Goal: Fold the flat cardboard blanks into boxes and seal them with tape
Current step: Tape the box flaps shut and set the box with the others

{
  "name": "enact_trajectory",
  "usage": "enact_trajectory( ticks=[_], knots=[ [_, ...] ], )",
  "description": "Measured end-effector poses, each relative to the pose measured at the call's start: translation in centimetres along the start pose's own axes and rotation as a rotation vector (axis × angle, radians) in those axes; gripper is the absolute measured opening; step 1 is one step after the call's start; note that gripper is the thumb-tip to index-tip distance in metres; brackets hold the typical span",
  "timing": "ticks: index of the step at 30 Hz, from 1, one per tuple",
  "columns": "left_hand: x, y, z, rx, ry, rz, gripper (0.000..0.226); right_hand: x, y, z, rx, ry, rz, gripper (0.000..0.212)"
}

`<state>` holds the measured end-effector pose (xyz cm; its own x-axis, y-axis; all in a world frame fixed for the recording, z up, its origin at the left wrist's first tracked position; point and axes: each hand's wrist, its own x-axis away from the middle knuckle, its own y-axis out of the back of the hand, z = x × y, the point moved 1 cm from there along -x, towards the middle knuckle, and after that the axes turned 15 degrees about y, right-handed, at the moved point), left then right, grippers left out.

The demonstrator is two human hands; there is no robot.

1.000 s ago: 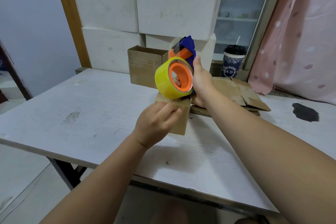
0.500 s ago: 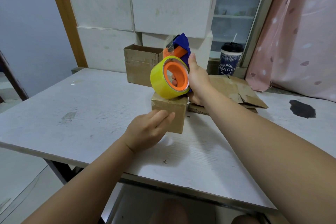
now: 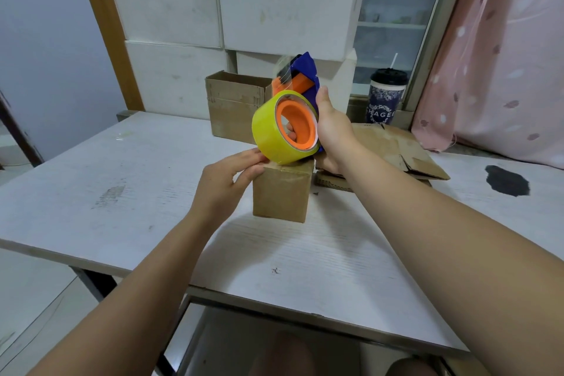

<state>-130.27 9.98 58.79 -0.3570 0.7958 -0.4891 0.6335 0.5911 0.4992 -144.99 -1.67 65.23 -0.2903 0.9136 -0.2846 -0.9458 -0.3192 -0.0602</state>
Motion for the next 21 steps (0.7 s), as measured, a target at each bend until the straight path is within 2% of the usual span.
enact_trajectory(
  ticks=[3,6,10,14,18,21],
  knots=[
    [-0.2,0.6,0.4,-0.164,-0.098,0.053,0.034,-0.2,0.0,-0.1,0.012,0.008,0.007,0.053],
    [-0.4,1.0,0.2,-0.25,-0.151,0.045,0.031,-0.2,0.1,-0.1,0.006,0.009,-0.009,0.053],
    [-0.6,1.2,-0.8,-0.258,-0.123,0.096,0.022,0.1,-0.3,0.2,0.013,0.019,-0.013,0.053],
    [0.1,1.4,-1.5,-0.26,-0.059,0.138,0.025,0.8,0.1,0.7,-0.076,-0.017,-0.059,0.052],
    [2.0,1.1,-3.5,-0.418,-0.153,0.079,0.03,1.5,1.1,1.5,-0.203,-0.047,-0.098,0.049],
    [3.0,0.6,-5.6,-0.489,-0.293,0.043,0.049,2.3,2.0,1.9,-0.248,-0.03,-0.099,0.047]
  ],
)
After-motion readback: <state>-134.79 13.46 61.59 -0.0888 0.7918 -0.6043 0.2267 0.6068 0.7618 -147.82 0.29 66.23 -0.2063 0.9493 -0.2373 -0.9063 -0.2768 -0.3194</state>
